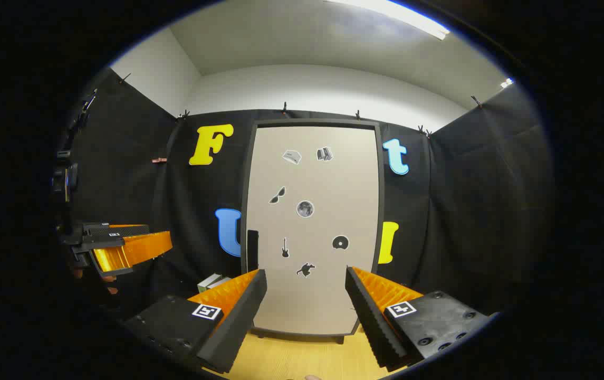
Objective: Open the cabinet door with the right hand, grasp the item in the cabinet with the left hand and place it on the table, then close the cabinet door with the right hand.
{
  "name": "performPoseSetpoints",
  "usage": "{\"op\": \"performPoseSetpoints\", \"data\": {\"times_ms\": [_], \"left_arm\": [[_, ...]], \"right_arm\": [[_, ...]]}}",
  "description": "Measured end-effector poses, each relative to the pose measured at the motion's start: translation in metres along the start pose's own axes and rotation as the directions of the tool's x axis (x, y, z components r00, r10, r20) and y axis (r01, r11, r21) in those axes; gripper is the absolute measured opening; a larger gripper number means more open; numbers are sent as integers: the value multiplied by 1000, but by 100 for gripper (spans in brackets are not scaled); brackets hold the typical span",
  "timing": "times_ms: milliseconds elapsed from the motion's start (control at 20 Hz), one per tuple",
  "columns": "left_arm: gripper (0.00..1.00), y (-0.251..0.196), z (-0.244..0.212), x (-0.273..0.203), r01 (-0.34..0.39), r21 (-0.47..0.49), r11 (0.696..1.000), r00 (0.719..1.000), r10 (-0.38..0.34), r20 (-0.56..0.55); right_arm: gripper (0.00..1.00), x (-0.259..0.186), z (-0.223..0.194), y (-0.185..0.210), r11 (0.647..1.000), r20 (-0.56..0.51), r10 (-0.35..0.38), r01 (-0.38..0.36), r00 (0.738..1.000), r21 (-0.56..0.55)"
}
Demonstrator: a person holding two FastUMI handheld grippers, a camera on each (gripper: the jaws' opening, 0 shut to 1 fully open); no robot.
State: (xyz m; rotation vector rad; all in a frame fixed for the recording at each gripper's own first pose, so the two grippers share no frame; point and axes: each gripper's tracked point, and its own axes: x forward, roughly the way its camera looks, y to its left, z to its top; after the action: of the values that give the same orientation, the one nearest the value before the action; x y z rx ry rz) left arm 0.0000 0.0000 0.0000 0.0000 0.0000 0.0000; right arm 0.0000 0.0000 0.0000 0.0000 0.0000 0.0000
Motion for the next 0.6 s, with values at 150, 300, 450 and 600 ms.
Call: {"op": "performPoseSetpoints", "data": {"times_ms": [150, 300, 450, 600], "left_arm": [[93, 3, 1, -1, 1, 1, 1000, 1000, -1, 4], [93, 4, 0, 0, 4, -21, 1000, 1000, -3, 6], [93, 11, 1, -1, -10, -43, 999, 1000, 11, 9], [94, 9, 2, -2, 5, -54, 999, 1000, -4, 16]], "right_arm": [[98, -1, -2, 0, 1000, -4, -7, 7, 1000, -3], [97, -2, -4, -1, 1000, -10, -12, 12, 1000, -3], [98, -3, -4, 0, 1000, -11, -13, 13, 1000, -1], [98, -3, -4, 0, 1000, -12, -18, 18, 1000, -1]]}}
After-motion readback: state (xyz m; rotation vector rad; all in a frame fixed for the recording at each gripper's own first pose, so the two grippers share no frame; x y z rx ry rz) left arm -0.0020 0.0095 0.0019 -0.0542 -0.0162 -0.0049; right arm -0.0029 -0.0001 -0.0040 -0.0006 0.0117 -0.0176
